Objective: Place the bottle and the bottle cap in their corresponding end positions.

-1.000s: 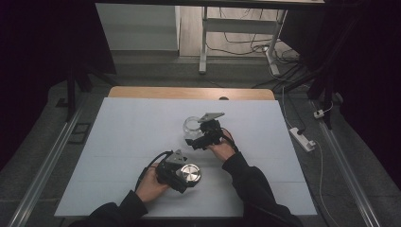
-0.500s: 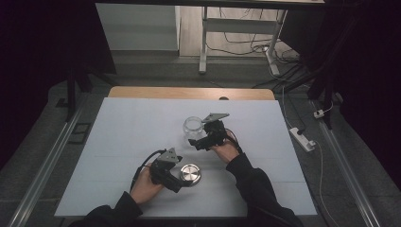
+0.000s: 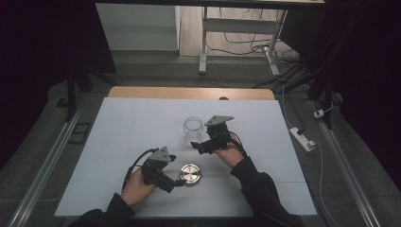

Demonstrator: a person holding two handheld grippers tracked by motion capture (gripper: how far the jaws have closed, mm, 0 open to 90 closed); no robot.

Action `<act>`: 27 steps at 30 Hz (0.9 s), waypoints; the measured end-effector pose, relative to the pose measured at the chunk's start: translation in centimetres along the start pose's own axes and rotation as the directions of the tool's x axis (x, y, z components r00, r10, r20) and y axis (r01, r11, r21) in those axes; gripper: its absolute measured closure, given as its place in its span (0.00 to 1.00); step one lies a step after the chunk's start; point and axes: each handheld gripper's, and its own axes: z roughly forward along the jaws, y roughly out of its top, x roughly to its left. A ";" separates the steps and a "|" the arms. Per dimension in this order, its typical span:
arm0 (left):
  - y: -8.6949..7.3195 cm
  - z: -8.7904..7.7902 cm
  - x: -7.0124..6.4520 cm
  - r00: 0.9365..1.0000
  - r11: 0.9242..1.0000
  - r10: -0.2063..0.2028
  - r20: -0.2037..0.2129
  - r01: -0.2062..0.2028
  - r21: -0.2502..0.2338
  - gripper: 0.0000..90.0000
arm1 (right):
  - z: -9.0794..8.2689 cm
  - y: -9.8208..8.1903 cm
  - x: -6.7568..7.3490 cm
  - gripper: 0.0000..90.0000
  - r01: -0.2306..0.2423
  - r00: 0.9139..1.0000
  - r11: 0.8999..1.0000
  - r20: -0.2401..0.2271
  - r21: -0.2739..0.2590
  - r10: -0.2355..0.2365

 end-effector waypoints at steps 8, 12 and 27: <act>-0.5 -1.3 -0.1 1.000 1.000 -0.011 -0.024 0.011 -0.008 0.00 | -1.6 -0.5 0.6 0.00 -0.003 1.000 1.000 -0.021 -0.017 0.003; -0.9 -1.7 -0.1 0.999 1.000 -0.025 -0.025 0.024 -0.016 0.00 | -2.1 -0.8 1.0 0.00 0.006 1.000 1.000 -0.025 -0.020 -0.007; -1.8 -3.5 -0.5 0.998 0.999 -0.034 -0.061 0.033 -0.021 0.00 | -4.3 -2.2 2.4 0.00 0.015 0.999 0.999 -0.049 -0.029 -0.016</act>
